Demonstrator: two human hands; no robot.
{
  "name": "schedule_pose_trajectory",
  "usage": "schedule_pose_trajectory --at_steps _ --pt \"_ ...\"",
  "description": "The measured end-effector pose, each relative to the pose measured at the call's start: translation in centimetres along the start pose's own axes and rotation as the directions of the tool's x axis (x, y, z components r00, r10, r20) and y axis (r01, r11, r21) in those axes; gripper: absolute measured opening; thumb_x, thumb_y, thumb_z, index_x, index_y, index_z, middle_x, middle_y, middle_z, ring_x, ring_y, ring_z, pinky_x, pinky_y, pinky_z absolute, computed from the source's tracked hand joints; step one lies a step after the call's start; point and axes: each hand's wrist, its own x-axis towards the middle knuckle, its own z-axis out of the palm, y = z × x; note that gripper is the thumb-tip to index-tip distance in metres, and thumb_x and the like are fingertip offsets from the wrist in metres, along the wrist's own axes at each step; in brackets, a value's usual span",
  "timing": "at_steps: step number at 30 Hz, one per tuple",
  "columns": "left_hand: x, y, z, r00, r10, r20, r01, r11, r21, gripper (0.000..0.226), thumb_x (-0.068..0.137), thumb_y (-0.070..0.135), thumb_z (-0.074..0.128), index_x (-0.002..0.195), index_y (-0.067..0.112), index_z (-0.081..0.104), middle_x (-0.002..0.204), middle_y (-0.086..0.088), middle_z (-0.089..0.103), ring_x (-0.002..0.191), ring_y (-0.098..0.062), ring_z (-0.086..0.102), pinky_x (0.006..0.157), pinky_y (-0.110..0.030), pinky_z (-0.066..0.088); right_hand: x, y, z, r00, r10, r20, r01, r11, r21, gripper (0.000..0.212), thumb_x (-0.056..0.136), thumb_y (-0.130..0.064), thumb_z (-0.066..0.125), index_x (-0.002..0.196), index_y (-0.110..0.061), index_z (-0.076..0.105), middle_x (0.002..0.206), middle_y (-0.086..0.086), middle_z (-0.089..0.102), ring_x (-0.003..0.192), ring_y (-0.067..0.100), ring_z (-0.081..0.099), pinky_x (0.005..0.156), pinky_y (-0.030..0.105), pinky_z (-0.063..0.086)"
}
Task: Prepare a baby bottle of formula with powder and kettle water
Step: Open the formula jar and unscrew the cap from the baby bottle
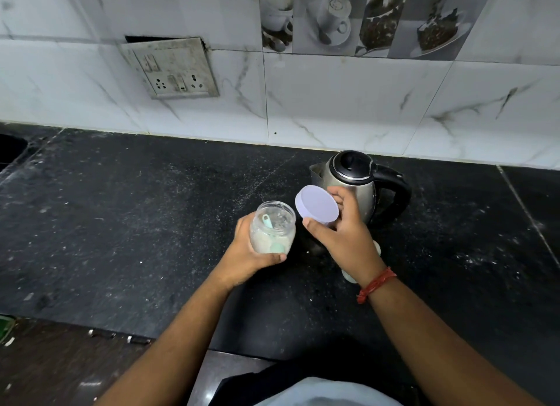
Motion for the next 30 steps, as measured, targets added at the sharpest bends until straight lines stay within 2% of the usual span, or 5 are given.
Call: schedule_pose_trajectory --at_steps 5,9,16,26,30 --pt "-0.5 -2.0 -1.3 0.987 -0.079 -0.139 0.087 0.995 0.054 0.099 0.045 0.045 0.090 0.131 0.045 0.040 0.139 0.006 0.041 0.131 -0.009 0.047 0.115 -0.033 0.039 -1.8 3.2 2.8 1.000 -0.015 -0.012 0.012 0.977 -0.214 0.074 0.078 -0.016 0.084 0.139 -0.013 0.044 0.137 0.003 0.047 0.124 0.013 0.046 0.094 -0.002 0.027" --pt "-1.0 -3.4 -1.9 0.980 -0.132 -0.150 0.145 0.986 0.077 0.095 0.050 0.033 0.092 0.129 0.050 0.041 0.144 0.003 0.047 0.133 -0.012 0.051 0.114 -0.034 0.042 -2.7 6.3 4.6 0.996 0.049 0.075 -0.016 0.918 -0.396 0.077 0.078 -0.017 0.082 0.142 -0.008 0.041 0.142 0.009 0.041 0.129 0.023 0.046 0.101 0.013 0.031" --pt "-1.0 -5.5 -1.1 0.989 -0.133 -0.068 0.137 0.988 0.069 0.093 0.068 -0.010 0.087 0.138 0.031 0.042 0.136 0.007 0.058 0.111 0.017 0.056 0.088 0.000 0.041 -2.8 8.9 5.7 0.970 0.153 0.189 0.001 0.776 -0.630 0.083 0.082 -0.026 0.077 0.150 -0.007 0.031 0.147 0.011 0.037 0.133 0.033 0.044 0.111 0.040 0.042" --pt "-1.1 -6.2 -1.5 0.991 -0.137 -0.004 0.136 0.986 0.096 0.096 0.074 -0.005 0.086 0.145 0.027 0.030 0.133 0.018 0.051 0.113 0.026 0.049 0.091 0.004 0.035 -2.9 10.6 5.7 0.964 0.166 0.210 0.041 0.682 -0.730 0.087 0.083 -0.035 0.077 0.150 -0.007 0.029 0.149 0.012 0.040 0.138 0.029 0.036 0.117 0.036 0.034" --pt "-1.8 -6.2 -2.2 0.992 -0.123 0.038 0.118 0.987 0.110 0.108 0.070 0.016 0.093 0.154 0.024 0.025 0.150 0.011 0.047 0.134 0.011 0.044 0.110 -0.009 0.034 -3.2 10.2 5.3 0.968 0.127 0.217 0.065 0.707 -0.705 0.092 0.083 -0.041 0.076 0.154 -0.008 0.027 0.156 0.010 0.034 0.145 0.027 0.031 0.120 0.035 0.029"
